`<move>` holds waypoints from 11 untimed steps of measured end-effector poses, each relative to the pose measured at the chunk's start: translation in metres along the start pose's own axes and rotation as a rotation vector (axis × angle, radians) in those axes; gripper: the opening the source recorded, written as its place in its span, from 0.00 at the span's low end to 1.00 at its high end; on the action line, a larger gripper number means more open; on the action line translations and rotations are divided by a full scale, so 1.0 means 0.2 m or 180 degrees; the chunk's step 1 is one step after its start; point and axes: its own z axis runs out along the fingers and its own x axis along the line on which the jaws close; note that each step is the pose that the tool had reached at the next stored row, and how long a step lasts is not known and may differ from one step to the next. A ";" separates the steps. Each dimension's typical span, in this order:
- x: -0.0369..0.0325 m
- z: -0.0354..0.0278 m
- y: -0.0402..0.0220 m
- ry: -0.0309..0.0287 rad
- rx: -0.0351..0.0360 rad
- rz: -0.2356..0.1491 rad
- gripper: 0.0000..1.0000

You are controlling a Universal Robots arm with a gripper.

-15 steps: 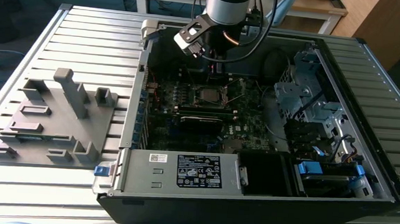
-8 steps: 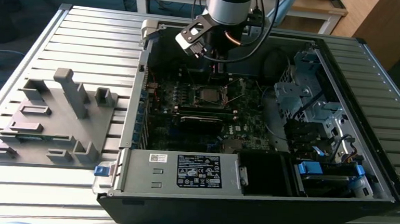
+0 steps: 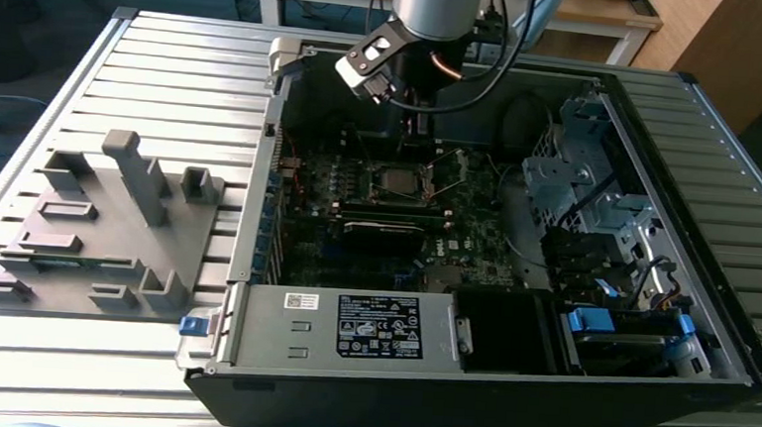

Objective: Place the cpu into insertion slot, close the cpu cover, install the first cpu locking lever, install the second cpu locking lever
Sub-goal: 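Close the cpu cover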

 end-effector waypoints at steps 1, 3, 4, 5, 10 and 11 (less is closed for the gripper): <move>0.000 -0.004 0.000 0.0000 0.0000 0.0000 0.10; 0.000 -0.005 0.000 0.0001 -0.0001 0.0000 0.10; 0.000 -0.005 0.000 0.0001 -0.0001 0.0000 0.10; 0.000 -0.005 0.000 0.0001 -0.0001 0.0000 0.10; 0.000 -0.006 0.006 0.0001 0.0000 0.0000 0.10; 0.000 -0.006 0.006 0.0001 0.0000 0.0000 0.10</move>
